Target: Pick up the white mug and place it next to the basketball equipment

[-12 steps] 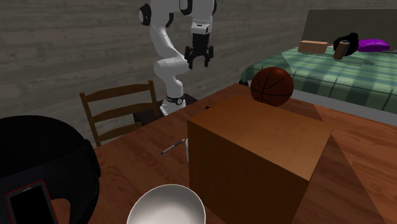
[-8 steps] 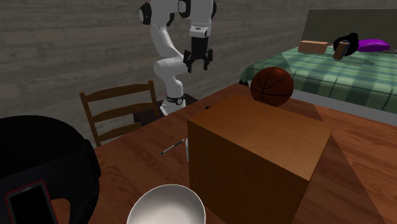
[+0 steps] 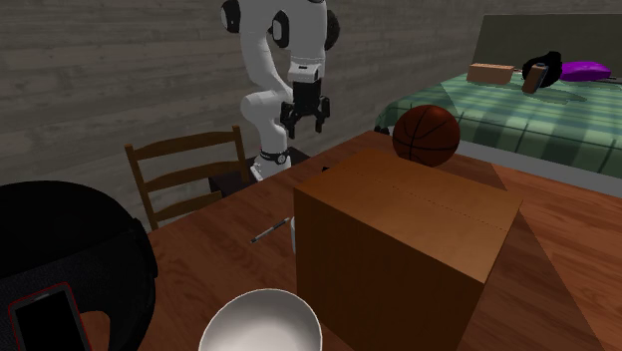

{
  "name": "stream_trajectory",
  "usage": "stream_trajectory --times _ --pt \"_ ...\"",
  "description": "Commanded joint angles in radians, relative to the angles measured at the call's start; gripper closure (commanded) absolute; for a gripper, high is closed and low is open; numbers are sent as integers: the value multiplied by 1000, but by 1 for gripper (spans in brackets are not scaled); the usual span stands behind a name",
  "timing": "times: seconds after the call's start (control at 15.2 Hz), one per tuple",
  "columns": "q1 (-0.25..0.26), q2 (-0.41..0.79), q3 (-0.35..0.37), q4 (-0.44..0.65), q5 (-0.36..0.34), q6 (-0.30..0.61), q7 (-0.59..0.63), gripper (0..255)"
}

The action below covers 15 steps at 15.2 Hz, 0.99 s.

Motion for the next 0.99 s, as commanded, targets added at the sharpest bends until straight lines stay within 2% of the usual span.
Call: stream_trajectory --times 0.0,0.46,0.92 --pt "-3 67 -30 22 2 54 -36 0" --pt "-11 320 -124 161 63 185 -178 0" --pt "-45 595 -176 367 194 251 -338 0"
